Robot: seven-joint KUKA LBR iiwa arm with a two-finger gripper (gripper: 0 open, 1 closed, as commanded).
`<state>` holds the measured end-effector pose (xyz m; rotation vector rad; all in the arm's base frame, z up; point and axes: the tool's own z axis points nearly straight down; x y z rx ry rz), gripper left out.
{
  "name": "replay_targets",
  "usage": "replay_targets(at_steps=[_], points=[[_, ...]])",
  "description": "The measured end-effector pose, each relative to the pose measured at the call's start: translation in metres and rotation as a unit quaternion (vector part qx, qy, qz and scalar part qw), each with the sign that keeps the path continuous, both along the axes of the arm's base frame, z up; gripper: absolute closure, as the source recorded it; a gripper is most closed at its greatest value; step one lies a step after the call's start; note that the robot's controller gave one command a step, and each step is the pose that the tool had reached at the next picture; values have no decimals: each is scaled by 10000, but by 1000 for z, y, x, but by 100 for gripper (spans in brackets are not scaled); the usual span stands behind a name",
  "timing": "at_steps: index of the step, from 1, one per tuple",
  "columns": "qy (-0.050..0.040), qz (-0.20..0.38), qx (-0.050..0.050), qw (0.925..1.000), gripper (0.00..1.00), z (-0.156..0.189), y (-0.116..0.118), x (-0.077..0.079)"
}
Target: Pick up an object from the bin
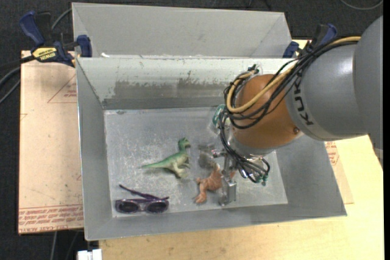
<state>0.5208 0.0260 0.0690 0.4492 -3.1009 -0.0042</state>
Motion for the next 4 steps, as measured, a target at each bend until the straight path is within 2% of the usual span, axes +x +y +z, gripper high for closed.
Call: replay_targets(at_steps=[1,2,3,4], points=[[-56,-382,7,9993,0,31,-2,-1],[-6,-12,8,10000,0,0,1,0],[-59,-247,14,9997,0,1,-10,-14],[-9,-25,13,10000,100,0,1,1]])
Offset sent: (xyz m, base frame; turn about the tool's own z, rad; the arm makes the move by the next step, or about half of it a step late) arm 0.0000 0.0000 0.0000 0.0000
